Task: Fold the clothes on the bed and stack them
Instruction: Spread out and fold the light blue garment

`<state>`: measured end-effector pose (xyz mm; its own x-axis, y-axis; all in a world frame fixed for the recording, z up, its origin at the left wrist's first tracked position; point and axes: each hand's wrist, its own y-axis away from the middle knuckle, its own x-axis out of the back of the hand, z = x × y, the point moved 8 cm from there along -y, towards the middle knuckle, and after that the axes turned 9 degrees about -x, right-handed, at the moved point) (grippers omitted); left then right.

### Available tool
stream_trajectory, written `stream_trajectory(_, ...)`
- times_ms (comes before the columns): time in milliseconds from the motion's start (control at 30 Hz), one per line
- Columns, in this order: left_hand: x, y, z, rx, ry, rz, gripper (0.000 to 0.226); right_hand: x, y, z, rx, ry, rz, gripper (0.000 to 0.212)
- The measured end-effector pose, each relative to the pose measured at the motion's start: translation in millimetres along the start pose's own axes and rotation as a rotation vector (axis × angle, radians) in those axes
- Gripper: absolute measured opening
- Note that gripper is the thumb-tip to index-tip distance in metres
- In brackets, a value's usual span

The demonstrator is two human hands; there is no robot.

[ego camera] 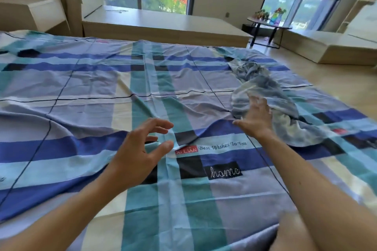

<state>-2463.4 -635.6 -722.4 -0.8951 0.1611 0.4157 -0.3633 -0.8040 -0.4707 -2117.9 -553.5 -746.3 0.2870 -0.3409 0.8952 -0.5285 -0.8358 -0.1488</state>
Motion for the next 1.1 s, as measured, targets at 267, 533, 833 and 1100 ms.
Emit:
stream_trajectory(267,-0.5,1.0,-4.9,0.004,-0.015,-0.013,0.022,-19.9,-35.9,102.9,-0.287,0.38,0.149,0.053)
stream_trajectory(533,5.4,2.5,-28.0,0.22,-0.035,-0.043,0.012,-9.0,-15.7,6.3,-0.009,-0.308,0.025,0.036)
stream_trajectory(833,9.6,26.4,-60.2,0.784,0.847,0.246,0.054,-32.7,210.9,-202.7,0.743,-0.787,-1.038,0.021)
stream_trajectory(1100,93.2,32.5,-54.1,0.727,0.244,0.391,0.025,-21.2,146.4,-168.8,0.604,-0.666,-0.532,0.042)
